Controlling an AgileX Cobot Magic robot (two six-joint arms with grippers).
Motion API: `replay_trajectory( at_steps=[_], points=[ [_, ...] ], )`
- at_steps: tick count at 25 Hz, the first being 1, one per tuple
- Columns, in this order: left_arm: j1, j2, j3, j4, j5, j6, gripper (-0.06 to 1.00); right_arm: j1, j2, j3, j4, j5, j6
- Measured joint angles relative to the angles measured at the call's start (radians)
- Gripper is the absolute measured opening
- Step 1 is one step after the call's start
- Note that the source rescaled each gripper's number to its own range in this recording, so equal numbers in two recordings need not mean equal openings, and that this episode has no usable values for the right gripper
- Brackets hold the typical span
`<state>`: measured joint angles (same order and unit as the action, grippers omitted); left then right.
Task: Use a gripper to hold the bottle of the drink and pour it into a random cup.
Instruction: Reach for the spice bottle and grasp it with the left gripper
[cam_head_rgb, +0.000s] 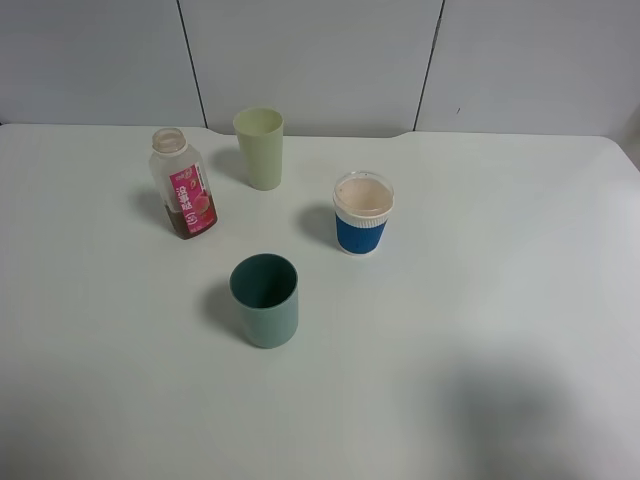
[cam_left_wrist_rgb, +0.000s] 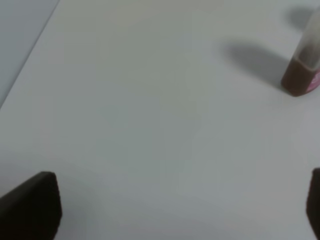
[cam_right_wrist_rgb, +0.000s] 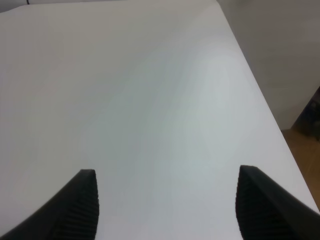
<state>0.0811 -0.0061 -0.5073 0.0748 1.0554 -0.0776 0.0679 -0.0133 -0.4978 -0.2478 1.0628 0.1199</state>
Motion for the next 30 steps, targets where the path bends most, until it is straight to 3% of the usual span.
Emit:
replay_trajectory(
  at_steps=[8, 18, 30],
  points=[
    [0.0, 0.014, -0.005, -0.039, -0.013, -0.001, 1.0, 0.0, 0.0, 0.0, 0.0, 0.0, 0.0],
    [0.0, 0.244, -0.059, -0.075, -0.201, 0.011, 1.0, 0.0, 0.0, 0.0, 0.0, 0.0, 0.0],
    [0.0, 0.533, -0.059, -0.075, -0.326, 0.132, 1.0, 0.0, 0.0, 0.0, 0.0, 0.0, 0.0]
  ],
)
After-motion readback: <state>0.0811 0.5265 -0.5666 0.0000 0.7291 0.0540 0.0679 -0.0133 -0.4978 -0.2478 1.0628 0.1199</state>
